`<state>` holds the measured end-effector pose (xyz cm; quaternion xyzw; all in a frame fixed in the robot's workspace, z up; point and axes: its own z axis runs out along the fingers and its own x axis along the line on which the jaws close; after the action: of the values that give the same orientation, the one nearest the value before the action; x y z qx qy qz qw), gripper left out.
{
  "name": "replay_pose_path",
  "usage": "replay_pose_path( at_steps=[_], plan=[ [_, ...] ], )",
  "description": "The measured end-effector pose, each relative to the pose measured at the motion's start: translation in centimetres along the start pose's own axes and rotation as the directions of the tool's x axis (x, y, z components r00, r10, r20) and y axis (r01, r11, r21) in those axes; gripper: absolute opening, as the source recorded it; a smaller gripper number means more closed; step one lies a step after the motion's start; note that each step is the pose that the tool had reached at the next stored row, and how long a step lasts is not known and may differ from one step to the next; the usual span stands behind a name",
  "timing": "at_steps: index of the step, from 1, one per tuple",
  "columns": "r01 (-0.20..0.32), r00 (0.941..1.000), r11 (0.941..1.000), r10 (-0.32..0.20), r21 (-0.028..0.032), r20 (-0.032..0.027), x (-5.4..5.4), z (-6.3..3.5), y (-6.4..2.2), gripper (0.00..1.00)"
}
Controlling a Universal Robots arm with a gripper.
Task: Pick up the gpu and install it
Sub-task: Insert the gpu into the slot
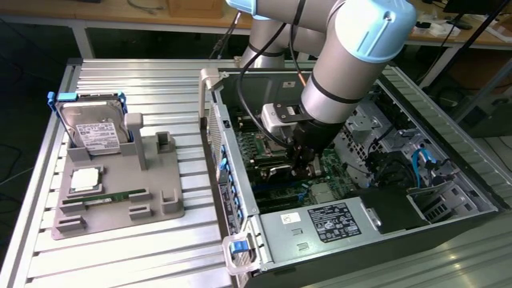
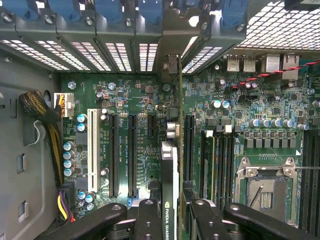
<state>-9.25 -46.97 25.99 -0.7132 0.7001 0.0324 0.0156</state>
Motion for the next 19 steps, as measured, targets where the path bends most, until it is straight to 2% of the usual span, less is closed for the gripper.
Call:
replay_pose_path(
  at_steps=[19],
  plan=[
    [0.0,1.0,1.0,0.0,0.0,0.0,0.0,0.0,0.0,0.27]
  ],
)
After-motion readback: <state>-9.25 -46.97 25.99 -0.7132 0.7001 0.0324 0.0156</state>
